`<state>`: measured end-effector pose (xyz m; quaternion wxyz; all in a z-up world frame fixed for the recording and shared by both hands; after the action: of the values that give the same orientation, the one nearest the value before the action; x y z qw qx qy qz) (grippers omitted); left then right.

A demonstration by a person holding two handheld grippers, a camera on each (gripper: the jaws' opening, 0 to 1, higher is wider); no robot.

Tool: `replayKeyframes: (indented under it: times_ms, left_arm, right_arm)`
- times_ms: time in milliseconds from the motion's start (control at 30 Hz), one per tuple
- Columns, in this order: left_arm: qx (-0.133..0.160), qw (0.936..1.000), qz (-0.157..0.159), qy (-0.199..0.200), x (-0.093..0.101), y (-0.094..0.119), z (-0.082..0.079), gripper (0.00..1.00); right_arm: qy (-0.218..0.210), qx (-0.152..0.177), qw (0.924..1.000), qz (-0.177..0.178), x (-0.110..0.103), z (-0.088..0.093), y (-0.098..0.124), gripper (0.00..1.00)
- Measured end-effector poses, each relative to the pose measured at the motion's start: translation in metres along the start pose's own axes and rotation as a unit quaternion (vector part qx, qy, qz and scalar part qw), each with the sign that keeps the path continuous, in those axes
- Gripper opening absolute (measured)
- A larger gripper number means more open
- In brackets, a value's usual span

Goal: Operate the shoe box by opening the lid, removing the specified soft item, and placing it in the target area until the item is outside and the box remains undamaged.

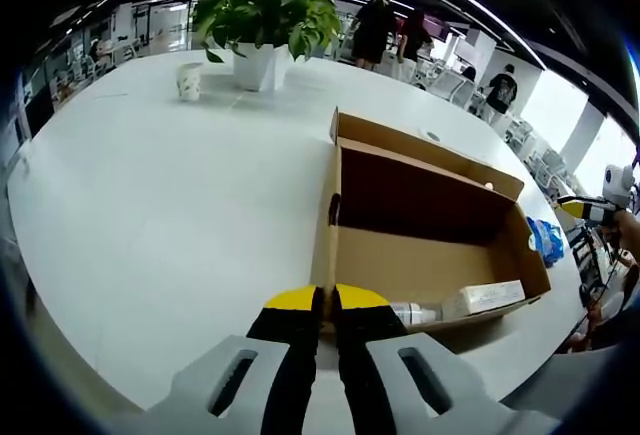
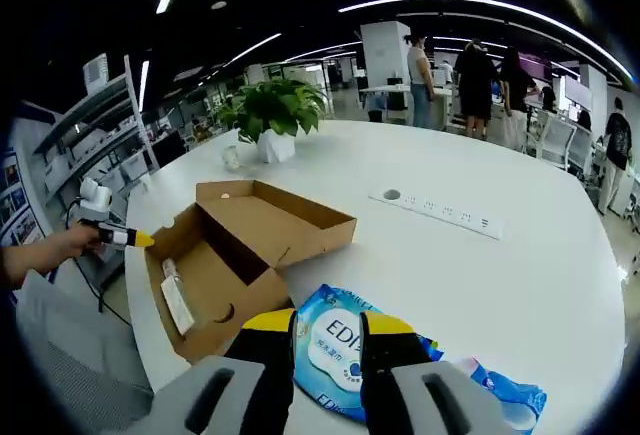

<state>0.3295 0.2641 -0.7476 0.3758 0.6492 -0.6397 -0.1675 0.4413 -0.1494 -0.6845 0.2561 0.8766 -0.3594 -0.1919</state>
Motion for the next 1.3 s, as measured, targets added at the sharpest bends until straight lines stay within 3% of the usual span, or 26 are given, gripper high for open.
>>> replayKeyframes:
  times_ms: [333, 600, 1300]
  left_arm:
    - [-0.004, 1.0000, 0.000, 0.000, 0.001, 0.001, 0.000, 0.03]
    - [-0.005, 1.0000, 0.002, 0.008, 0.002, 0.001, 0.001, 0.03]
    - [-0.011, 0.9998, 0.001, 0.019, -0.008, -0.008, -0.004, 0.03]
  right_arm:
    - [0.053, -0.003, 0.9964, -0.066, -0.029, -0.014, -0.002, 0.36]
    - [0.101, -0.012, 0.9867, -0.127, -0.060, -0.016, -0.012, 0.44]
    - [0.189, -0.044, 0.9596, -0.203, -0.098, -0.011, -0.047, 0.54]
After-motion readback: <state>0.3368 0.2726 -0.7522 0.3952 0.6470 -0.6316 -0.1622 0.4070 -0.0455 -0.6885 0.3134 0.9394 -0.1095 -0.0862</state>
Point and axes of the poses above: the point that each gripper's makers call its tool centre point, and the gripper's own axes: y roughly backward along the fingers, x roughly to its right, z roughly out of its underside, the point moved 4 cm from there along y, roughly backward along the fingers, and after that the axes turned 2 degrees about y, right-handed, at the moved point
